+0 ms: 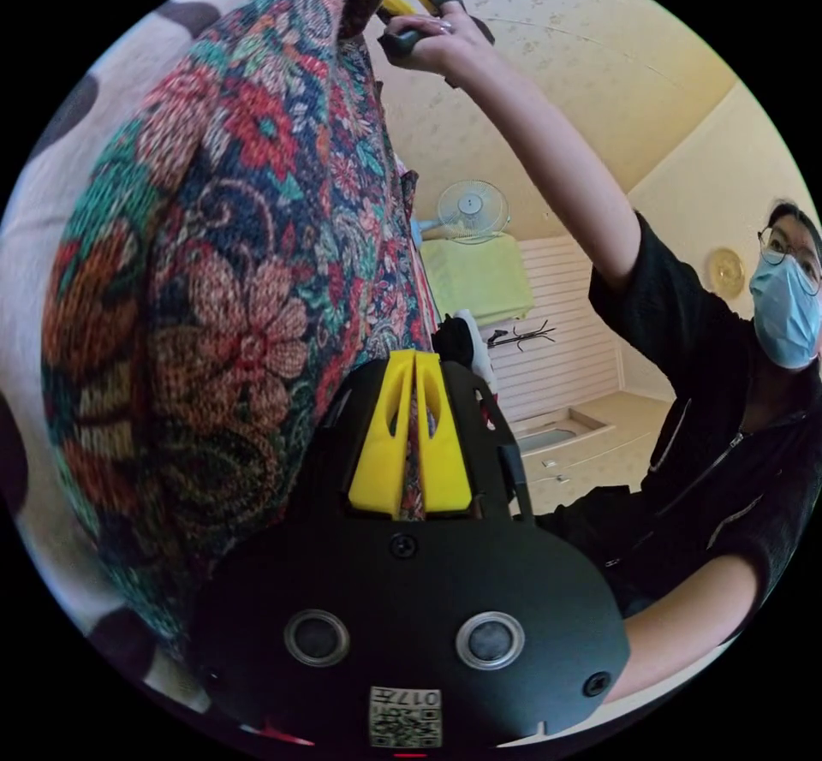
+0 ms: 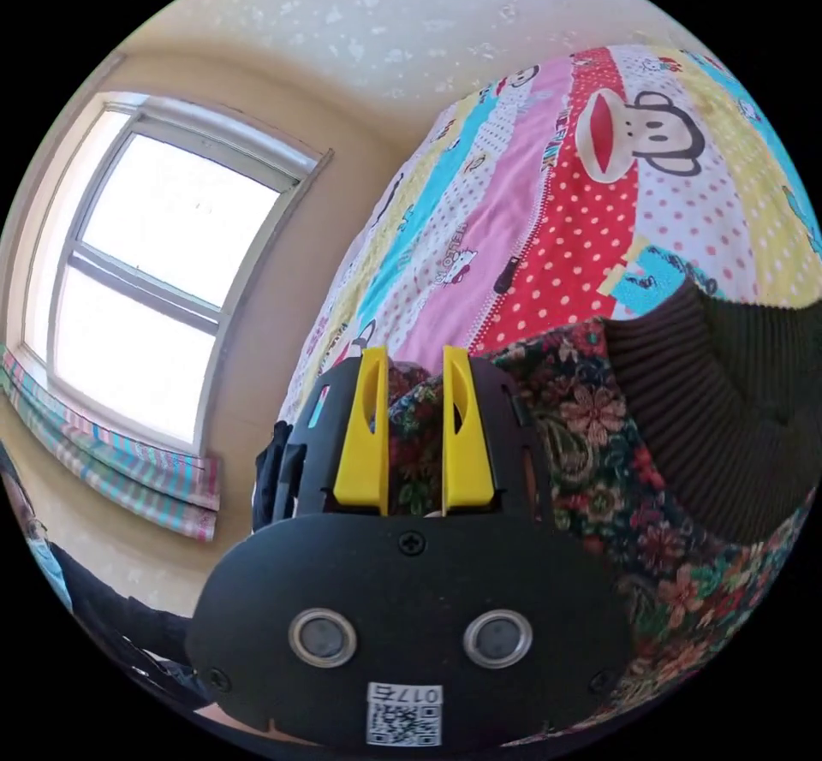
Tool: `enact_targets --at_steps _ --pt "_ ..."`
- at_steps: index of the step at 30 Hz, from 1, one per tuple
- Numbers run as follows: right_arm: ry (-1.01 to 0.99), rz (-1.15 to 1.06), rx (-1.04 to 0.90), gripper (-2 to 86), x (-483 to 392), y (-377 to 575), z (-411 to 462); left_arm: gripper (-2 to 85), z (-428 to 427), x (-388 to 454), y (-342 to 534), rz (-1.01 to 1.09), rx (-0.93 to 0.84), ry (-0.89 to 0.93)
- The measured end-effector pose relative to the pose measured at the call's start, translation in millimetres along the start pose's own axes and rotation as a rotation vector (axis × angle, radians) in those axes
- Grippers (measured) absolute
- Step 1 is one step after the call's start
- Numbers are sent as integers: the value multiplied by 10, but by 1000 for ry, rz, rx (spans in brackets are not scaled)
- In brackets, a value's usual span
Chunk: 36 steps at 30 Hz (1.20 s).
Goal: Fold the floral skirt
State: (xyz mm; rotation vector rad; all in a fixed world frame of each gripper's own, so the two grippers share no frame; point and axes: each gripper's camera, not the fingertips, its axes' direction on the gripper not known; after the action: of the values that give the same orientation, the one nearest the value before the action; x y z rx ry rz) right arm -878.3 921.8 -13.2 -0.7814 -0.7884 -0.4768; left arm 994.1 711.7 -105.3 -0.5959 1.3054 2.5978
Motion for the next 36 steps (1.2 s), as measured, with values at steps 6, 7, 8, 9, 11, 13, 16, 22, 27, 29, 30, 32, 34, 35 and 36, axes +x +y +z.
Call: enact_targets --at_steps 6,7,8,9,11,13,16,22,27,29,30,32,34,35,36 --pt "-94 -190 -11 108 -176 178 -313 -7 22 -17 -23 -1 1 5" --pt "-123 -217 -1 107 -215 391 -577 -7 29 -19 -32 -3 1 5" --pt "-116 -222 1 106 -210 506 -725 -7 36 -22 -41 -5 1 6" --pt "-62 -212 7 104 -138 737 -1055 -7 40 -23 -46 -6 1 5" --pt "61 -135 55 99 139 1058 -1679 -7 58 -27 -68 -10 0 4" --pt "243 25 198 99 643 1388 -2656 -7 71 -30 -84 -10 0 5" --pt "336 275 448 103 1331 1690 -3769 -7 95 -37 -117 -16 -1 4" --pt "81 552 746 117 2586 1857 -4457 -7 141 -54 -193 -34 -1 3" --pt "33 705 1036 106 3004 2133 -4484 -7 175 -64 -256 -45 0 2" --pt "-50 724 1097 95 3171 2185 -4451 -7 191 -72 -287 -48 0 3" --pt "-57 716 1108 89 3241 2161 -4459 -7 194 -74 -294 -48 0 5" --pt "-23 695 1061 79 3322 2044 -4509 -7 203 -85 -321 -47 0 12" --pt "53 678 984 63 3382 1882 -4553 -7 211 -89 -342 -47 0 13" --pt "61 674 974 57 3395 1858 -4559 -7 217 -91 -356 -47 1 13" --pt "59 669 964 45 3425 1838 -4569 -7 220 -90 -363 -47 0 10"
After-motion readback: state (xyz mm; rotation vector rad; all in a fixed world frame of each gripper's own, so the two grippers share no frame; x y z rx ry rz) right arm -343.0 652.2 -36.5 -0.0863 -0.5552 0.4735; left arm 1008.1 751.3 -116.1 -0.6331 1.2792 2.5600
